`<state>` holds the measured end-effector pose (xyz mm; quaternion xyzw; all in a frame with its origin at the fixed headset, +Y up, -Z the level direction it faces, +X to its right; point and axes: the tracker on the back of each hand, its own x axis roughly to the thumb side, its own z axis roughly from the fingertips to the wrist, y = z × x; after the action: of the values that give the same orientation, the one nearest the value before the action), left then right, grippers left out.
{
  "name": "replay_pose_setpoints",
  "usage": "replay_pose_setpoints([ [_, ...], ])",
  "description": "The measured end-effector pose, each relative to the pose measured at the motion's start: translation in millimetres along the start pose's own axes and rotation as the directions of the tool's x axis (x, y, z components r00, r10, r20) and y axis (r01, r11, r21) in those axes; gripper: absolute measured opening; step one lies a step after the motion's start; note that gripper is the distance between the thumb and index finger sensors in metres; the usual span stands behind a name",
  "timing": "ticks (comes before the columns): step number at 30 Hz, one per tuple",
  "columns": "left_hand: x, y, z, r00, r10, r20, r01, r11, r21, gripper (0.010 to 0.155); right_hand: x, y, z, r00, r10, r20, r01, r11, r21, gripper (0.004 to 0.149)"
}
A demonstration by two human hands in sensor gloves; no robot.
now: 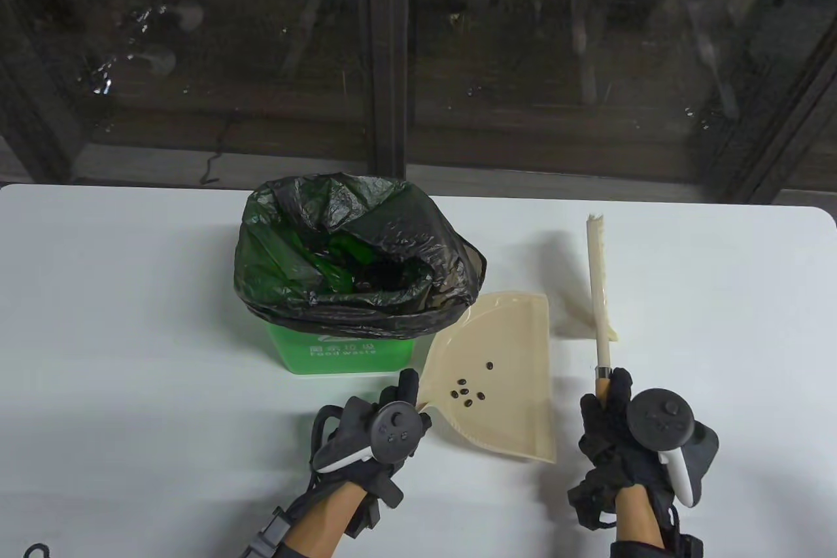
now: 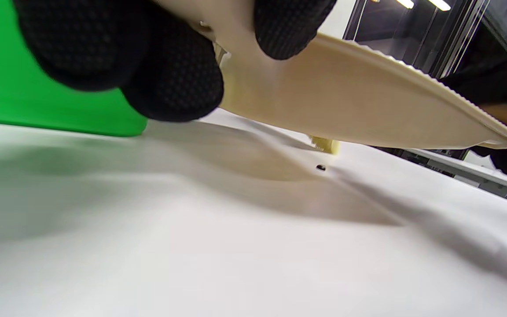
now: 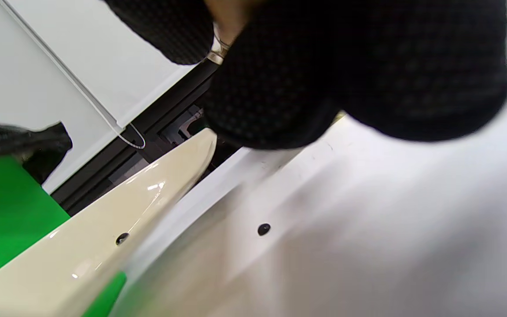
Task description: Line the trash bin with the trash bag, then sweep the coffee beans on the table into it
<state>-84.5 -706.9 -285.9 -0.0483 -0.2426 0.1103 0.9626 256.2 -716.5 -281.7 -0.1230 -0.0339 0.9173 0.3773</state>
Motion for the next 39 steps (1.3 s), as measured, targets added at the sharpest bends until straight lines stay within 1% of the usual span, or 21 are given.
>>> replay_pose_setpoints([
  [6,13,16,12,0.998,0.052,0.043,-0.054,0.998,0.041,0.067,-7,-5,0,0.993,-0.112,-0.027,0.111,0.994,-0.007,0.067],
  [9,22,24,16,0.997,0.038,0.072,-0.042,0.998,0.056,0.067,-7,-5,0,0.992,-0.121,-0.029,0.121,0.993,-0.001,0.067],
  [13,31,42,17,0.994,0.041,0.104,-0.049,0.996,0.076,0.067,-6,-4,1,0.994,-0.107,-0.024,0.108,0.994,0.016,0.067],
  [18,41,70,17,0.990,0.028,0.139,-0.044,0.992,0.115,0.067,-5,-2,1,0.996,-0.089,-0.019,0.089,0.995,0.032,0.067],
  [22,49,97,15,0.988,-0.017,0.156,-0.007,0.989,0.150,0.067,-4,0,2,0.997,-0.073,-0.017,0.074,0.996,0.047,0.067],
  [25,50,116,14,0.987,-0.024,0.160,-0.005,0.984,0.178,0.067,-2,2,2,0.999,-0.053,-0.011,0.054,0.997,0.063,0.067],
  [30,41,153,13,0.992,-0.022,0.121,-0.008,0.971,0.241,0.066,0,5,2,1.000,-0.031,-0.003,0.031,0.996,0.080,0.067],
  [33,31,171,14,0.996,-0.038,0.083,0.015,0.964,0.265,0.067,0,5,2,0.999,-0.034,-0.003,0.034,0.996,0.084,0.067],
  [39,-2,208,24,0.997,-0.066,-0.046,0.077,0.939,0.334,0.066,1,6,1,0.999,-0.034,-0.002,0.034,0.995,0.095,0.067],
])
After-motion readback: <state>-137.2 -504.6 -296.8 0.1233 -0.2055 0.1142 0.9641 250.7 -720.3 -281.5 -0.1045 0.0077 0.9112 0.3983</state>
